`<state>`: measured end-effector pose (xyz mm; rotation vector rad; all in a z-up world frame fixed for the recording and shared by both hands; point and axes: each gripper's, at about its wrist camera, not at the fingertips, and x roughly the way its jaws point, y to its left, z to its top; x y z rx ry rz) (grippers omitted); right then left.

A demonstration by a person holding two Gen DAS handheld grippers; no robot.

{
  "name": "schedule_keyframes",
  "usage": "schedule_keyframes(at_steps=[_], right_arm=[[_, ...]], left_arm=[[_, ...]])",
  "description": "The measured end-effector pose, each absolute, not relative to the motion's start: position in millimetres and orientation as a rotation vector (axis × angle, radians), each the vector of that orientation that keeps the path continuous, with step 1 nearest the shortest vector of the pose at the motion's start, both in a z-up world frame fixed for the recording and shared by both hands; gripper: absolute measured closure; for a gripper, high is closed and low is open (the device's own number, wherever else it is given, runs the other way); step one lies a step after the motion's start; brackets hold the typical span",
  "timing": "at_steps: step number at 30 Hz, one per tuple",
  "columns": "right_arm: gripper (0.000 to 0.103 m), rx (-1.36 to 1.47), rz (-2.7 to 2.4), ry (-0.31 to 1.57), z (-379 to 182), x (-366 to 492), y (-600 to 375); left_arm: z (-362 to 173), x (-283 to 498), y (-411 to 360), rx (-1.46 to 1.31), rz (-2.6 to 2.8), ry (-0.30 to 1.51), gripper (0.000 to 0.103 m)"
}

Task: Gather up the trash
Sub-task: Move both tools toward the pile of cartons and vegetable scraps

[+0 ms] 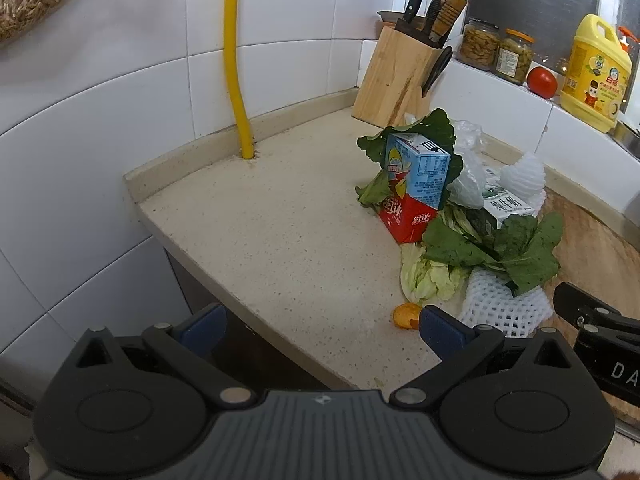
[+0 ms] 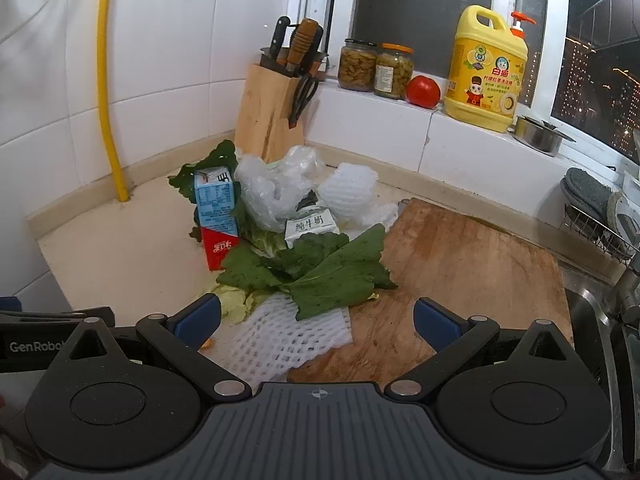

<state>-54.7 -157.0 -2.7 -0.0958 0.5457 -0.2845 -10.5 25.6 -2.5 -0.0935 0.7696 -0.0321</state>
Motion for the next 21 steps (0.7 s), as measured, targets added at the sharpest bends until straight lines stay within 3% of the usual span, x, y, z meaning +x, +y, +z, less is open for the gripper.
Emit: schedule_keyframes(at_steps=[21], right_arm=[[0.0, -0.055, -0.263, 0.606, -5.9, -54.5, -157.4]], left_arm=[[-4.4, -14.2, 28.3, -0.094, -0.035, 0.765, 0.004]])
